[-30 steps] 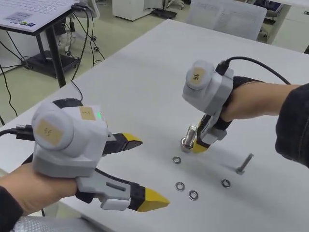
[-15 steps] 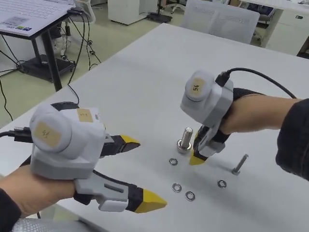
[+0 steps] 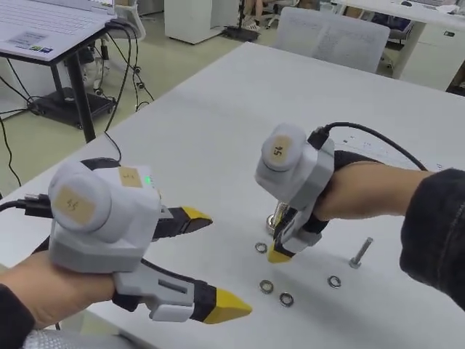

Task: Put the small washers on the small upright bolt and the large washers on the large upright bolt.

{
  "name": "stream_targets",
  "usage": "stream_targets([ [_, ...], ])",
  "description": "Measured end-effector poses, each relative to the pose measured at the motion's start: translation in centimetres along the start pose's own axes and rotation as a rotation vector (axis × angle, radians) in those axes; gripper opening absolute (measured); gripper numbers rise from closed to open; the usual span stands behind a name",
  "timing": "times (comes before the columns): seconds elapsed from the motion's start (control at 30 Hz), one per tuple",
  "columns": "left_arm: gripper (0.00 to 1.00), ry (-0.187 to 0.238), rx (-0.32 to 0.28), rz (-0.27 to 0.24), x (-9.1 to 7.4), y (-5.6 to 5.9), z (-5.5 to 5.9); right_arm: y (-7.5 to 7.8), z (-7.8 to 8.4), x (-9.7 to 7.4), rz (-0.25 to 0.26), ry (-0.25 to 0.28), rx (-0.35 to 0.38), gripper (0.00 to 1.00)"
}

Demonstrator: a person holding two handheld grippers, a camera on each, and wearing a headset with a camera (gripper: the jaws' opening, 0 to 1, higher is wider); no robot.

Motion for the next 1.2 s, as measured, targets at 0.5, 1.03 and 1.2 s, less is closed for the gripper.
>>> stream_targets([
  [0.5, 0.76, -0.007, -0.002, -0.001, 0.2, -0.2, 0.1, 0.8, -0.5, 1.4, 0.015, 0.004, 0.0, 0.2],
  [1.03, 0.76, 0.0, -0.009, -0.004, 0.0, -0.2, 0.0, 0.4, -0.6, 1.6, 0.0, 0.009, 0.019, 0.18],
  [1.2, 0.75, 0.001, -0.012, -0.006, 0.0, -0.2, 0.0, 0.2, -0.6, 1.6, -0.003, -0.002, 0.001, 0.15],
])
Point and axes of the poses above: the centre of the closed fingertips' face, and the gripper's own axes: x roughly forward along the fingers, y roughly to its right, z roughly out of its underside, the point moved 1 cm from there along -x, roughly backward along the fingers, and after that the axes turned 12 degrees about y, right-handed, at the moved point
